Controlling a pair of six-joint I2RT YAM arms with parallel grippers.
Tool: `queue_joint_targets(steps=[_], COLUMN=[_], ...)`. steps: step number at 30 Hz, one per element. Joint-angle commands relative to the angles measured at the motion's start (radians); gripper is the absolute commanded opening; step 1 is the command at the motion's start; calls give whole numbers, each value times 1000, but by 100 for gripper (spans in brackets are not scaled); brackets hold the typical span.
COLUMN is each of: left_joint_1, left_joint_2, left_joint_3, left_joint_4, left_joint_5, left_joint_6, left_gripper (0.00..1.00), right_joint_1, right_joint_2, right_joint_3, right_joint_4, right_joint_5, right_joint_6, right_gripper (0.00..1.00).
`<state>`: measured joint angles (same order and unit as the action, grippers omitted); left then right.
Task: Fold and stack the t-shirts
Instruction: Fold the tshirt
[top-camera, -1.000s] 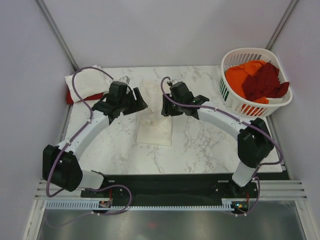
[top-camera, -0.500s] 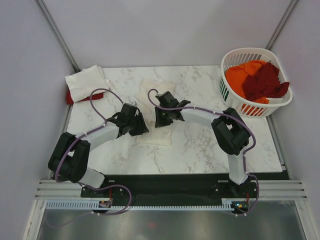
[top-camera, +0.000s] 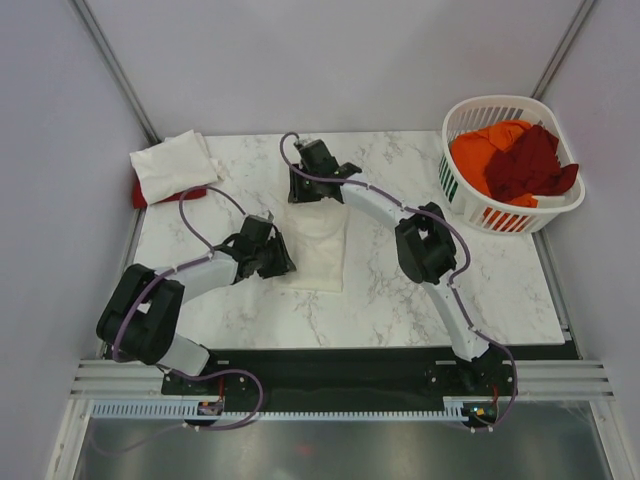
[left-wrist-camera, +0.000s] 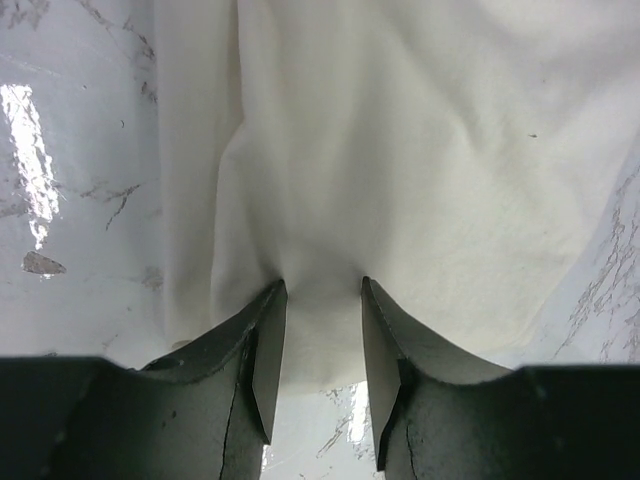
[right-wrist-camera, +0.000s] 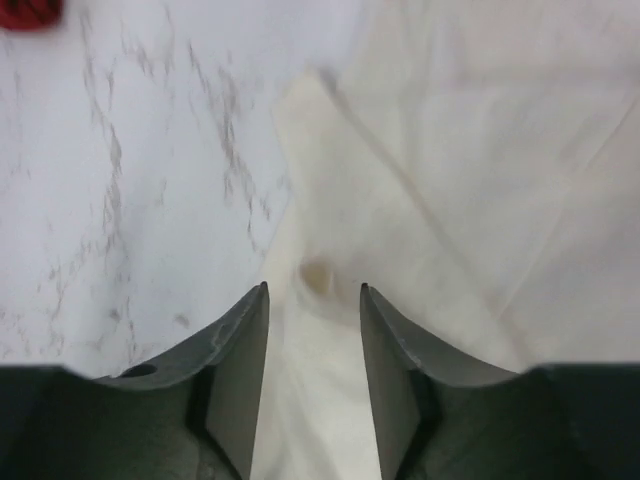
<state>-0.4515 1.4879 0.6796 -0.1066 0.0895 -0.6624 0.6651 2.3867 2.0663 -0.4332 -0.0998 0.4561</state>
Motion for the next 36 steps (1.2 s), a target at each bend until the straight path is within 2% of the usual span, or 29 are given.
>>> queue_joint_targets(steps=[1, 4, 5, 7, 8, 9, 11, 12, 14, 15, 19, 21, 24, 32, 34, 36], left_joint_1=[-7, -9, -9, -9, -9, -9, -9, -9, -7, -7, -6, -4, 8, 13, 14, 14], left_joint_2=[-28, -86, -118, -147, -159, -188, -221, -248, -261, -262, -281, -276, -252, -160, -138, -127], left_joint_3=[-34, -40, -40, -22, -12, 10, 24, 28, 31, 31, 20, 12, -5, -23, -31, -44], left_joint_4=[-15, -22, -34, -54, -83, -99, -126, -142, -163, -189, -231, -245, -248, -179, -165, -142], left_joint_5=[35, 47, 41, 32, 24, 18, -3, -16, -34, -40, -86, -148, -181, -206, -183, -165], left_joint_6=[-19, -19, -19, -5, 0, 4, 4, -5, -6, -3, 14, 15, 6, 12, 9, 0], left_gripper=[44, 54, 68, 82, 85, 86, 85, 84, 82, 82, 82, 82, 82, 81, 79, 72], right_joint_1=[-38, -51, -52, -56, -56, -59, -59, -64, -73, -76, -76, -75, -53, -38, -29, -21], right_joint_2=[97, 42, -34, -127, -229, -285, -441, -492, -624, -662, -782, -794, -794, -735, -718, -710], right_joint_3=[325, 342, 307, 136, 67, -81, -240, -393, -542, -683, -975, -1120, -1224, -1282, -1290, -1308], right_joint_4=[-58, -56, -47, -7, 5, 29, 51, 74, 97, 128, 240, 362, 427, 508, 514, 527], right_joint_5=[58, 118, 133, 152, 160, 175, 212, 213, 154, 119, -125, -271, -316, -345, -351, -363], right_joint_6=[-100, -134, -135, -137, -139, -132, -111, -94, -41, -25, 71, 150, 182, 199, 213, 223], right_gripper=[53, 80, 83, 87, 88, 89, 89, 89, 89, 89, 90, 90, 89, 87, 84, 79])
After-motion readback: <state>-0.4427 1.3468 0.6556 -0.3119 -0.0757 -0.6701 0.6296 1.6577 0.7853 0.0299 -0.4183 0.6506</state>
